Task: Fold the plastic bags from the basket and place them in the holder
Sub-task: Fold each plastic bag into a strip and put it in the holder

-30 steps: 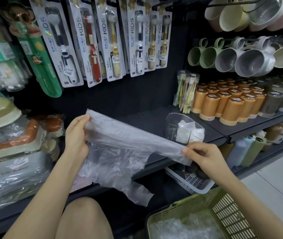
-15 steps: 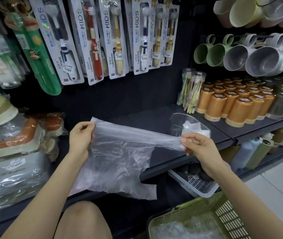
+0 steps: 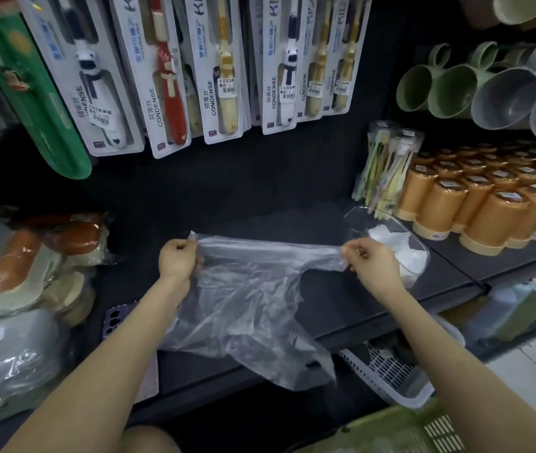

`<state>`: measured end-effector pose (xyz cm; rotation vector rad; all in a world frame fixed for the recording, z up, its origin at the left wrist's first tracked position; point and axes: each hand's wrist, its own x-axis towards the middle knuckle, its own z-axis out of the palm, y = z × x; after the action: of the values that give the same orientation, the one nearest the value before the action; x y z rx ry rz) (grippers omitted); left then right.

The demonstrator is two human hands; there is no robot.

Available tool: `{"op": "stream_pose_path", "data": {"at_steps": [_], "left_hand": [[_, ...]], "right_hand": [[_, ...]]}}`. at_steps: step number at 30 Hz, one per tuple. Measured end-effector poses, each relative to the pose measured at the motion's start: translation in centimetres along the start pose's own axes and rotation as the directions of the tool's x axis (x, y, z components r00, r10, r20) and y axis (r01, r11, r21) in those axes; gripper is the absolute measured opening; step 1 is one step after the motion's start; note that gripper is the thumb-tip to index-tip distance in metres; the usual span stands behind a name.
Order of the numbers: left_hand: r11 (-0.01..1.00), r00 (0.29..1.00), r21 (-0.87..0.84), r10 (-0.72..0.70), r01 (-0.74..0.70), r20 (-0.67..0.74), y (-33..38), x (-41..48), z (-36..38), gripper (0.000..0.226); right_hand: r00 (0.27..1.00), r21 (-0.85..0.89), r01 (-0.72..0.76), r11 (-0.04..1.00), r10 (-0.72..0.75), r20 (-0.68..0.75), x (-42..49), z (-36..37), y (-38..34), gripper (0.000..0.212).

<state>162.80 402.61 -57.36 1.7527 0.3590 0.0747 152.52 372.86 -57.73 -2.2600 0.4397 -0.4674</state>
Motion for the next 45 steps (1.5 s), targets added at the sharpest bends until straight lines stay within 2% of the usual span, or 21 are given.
{"op": "stream_pose_path", "data": {"at_steps": [3,5,7,8,10,11,13,16,19,21,25,30,34,37,38,39,40,42,43,44,45], "left_hand": [[0.933,0.950,-0.227,-0.232,0.278,0.209,0.6,0.9,-0.2,0.048],[0.933,0.935,-0.213,-0.229,0.291,0.271,1.2,0.5,-0.9,0.055],[0.997,0.979,0.017,-0.083,0.081,0.187,1.1,-0.5,-1.8,0.055],[0.980,0.988,0.187,0.044,-0.071,0.145,0.7,-1.2,-2.6,0.050],[0.783,0.921,0.486,0.342,-0.388,0.184,-0.8,-3.0,-3.9,0.032],[0.656,0.853,0.550,0.454,-0.516,0.259,-1.7,-4.0,-4.5,0.022],[0.477,0.739,0.579,0.544,-0.661,0.396,-3.3,-6.0,-5.5,0.014],[0.404,0.698,0.584,0.543,-0.704,0.466,-4.6,-7.2,-6.4,0.017],[0.313,0.663,0.604,0.529,-0.733,0.530,-5.1,-7.4,-6.7,0.018],[0.189,0.620,0.632,0.529,-0.752,0.579,-5.4,-7.5,-6.9,0.019],[-0.034,0.543,0.652,0.522,-0.758,0.658,-5.6,-7.6,-7.4,0.036],[-0.004,0.579,0.685,0.530,-0.729,0.619,-6.2,-7.4,-7.9,0.041],[0.149,0.658,0.694,0.505,-0.704,0.559,-5.8,-8.1,-8.1,0.048],[0.183,0.619,0.655,0.580,-0.733,0.530,-5.0,-8.5,-7.5,0.036],[0.172,0.607,0.640,0.564,-0.749,0.559,-4.8,-8.6,-7.1,0.034],[0.175,0.618,0.624,0.490,-0.761,0.616,-4.5,-8.9,-6.6,0.045],[0.172,0.630,0.623,0.412,-0.763,0.658,-4.4,-9.2,-6.0,0.059],[0.151,0.697,0.682,0.209,-0.716,0.686,-4.6,-10.1,-4.9,0.067],[0.105,0.712,0.705,0.151,-0.701,0.685,-4.9,-10.6,-4.5,0.066],[0.071,0.719,0.718,0.149,-0.692,0.678,-5.1,-11.1,-4.2,0.066],[0.056,0.728,0.730,0.168,-0.681,0.665,-5.2,-11.7,-4.0,0.065]], "right_hand": [[0.998,0.065,-0.037,0.997,0.033,0.054,0.2,-0.5,-0.6,0.043],[1.000,-0.045,-0.001,0.999,0.002,0.021,-1.2,-1.2,-1.2,0.054],[0.996,-0.140,0.059,0.988,-0.067,-0.054,-4.2,-2.0,-1.9,0.056],[0.991,-0.156,0.084,0.984,-0.099,-0.091,-6.0,-2.2,-2.1,0.055],[0.984,-0.212,0.101,0.972,-0.129,-0.123,-9.6,-2.4,-2.0,0.058],[0.989,-0.237,0.079,0.968,-0.106,-0.102,-11.1,-2.3,-1.8,0.062],[0.999,-0.223,-0.031,0.974,0.034,0.010,-13.4,-1.9,-1.5,0.062],[0.936,0.117,-0.295,0.948,0.262,0.235,-15.1,-0.5,-2.1,0.049],[0.859,0.500,-0.510,0.700,0.376,0.348,-15.1,0.9,-3.1,0.028],[0.852,0.606,-0.523,0.599,0.391,0.349,-14.8,1.0,-3.5,0.018],[0.875,0.622,-0.478,0.621,0.401,0.272,-14.0,-1.3,-2.7,0.018],[0.899,0.511,-0.438,0.740,0.353,0.260,-12.4,-4.7,0.6,0.018],[0.882,0.461,-0.469,0.753,0.372,0.289,-11.4,-4.4,2.3,0.020],[0.872,0.438,-0.487,0.755,0.400,0.281,-10.2,-4.1,2.9,0.022],[0.866,0.428,-0.499,0.754,0.413,0.281,-9.7,-4.2,2.9,0.022],[0.864,0.409,-0.502,0.762,0.423,0.272,-9.4,-4.3,2.7,0.022],[0.876,0.331,-0.479,0.813,0.422,0.232,-9.1,-4.4,2.3,0.024],[0.943,-0.086,-0.330,0.940,0.333,0.020,-9.0,-4.6,1.2,0.033],[0.973,-0.311,-0.230,0.922,0.205,-0.110,-9.1,-4.4,0.4,0.036],[0.982,-0.429,-0.128,0.894,0.052,-0.184,-9.4,-3.9,-0.8,0.037],[0.980,-0.447,-0.014,0.895,-0.077,-0.185,-9.6,-3.1,-2.1,0.038]]}}
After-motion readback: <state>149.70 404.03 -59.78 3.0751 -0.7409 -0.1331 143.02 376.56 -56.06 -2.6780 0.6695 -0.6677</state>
